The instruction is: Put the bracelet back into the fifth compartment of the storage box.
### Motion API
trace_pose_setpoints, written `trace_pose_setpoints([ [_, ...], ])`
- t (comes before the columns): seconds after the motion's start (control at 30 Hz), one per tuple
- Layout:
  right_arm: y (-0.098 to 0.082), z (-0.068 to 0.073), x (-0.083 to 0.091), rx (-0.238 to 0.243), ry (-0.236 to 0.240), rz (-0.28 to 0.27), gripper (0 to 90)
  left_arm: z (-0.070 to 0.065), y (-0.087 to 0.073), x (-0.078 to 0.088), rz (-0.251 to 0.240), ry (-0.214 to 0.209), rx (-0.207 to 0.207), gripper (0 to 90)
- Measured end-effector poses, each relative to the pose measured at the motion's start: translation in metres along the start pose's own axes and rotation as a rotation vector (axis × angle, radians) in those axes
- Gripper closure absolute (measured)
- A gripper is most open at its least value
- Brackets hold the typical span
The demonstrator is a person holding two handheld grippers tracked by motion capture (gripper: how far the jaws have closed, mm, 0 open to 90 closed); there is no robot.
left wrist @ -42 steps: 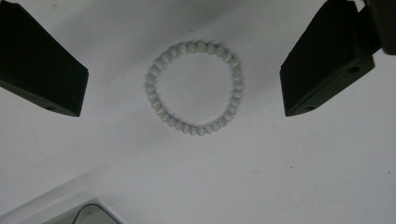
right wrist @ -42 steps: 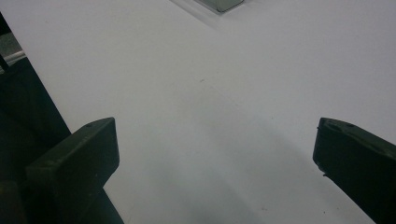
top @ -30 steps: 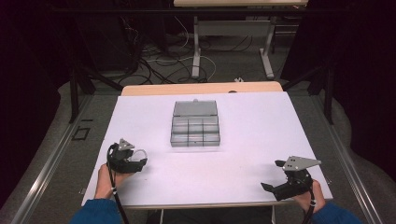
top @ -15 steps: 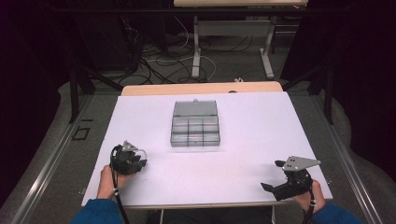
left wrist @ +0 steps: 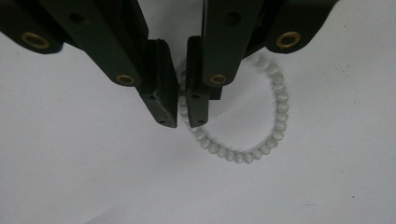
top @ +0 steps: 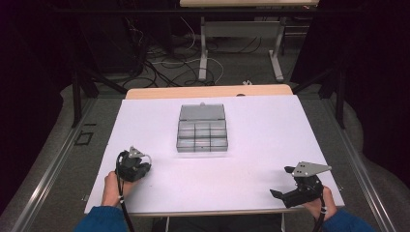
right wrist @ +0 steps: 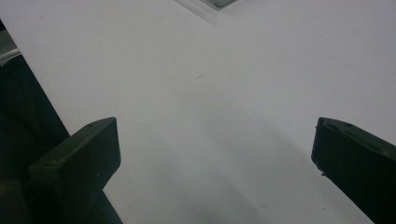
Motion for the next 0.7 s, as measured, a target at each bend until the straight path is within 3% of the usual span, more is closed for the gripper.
trace_pose_setpoints([
  [0.2,0.0,-0.001,0.0,0.004,-0.01,-0.016,1.0,0.002,-0.001,0.0,-0.012,-0.011,-0.006,86.0],
  [0.43,0.0,0.0,0.001,0.003,-0.012,-0.017,1.1,-0.001,0.001,0.007,-0.045,0.005,-0.028,86.1],
  [0.7,0.0,-0.001,0.001,0.007,-0.011,-0.015,1.1,0.001,0.002,0.011,-0.059,0.014,-0.024,86.1],
])
Point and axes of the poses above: each handheld gripper's, and its own axes: x roughly backward along the jaws, y roughly out of its top, z roughly to its left, the point moved 1 cm from there along -x, roughly forward along the jaws, and after that the axes turned 7 degrees about x, right-handed, at the moved point
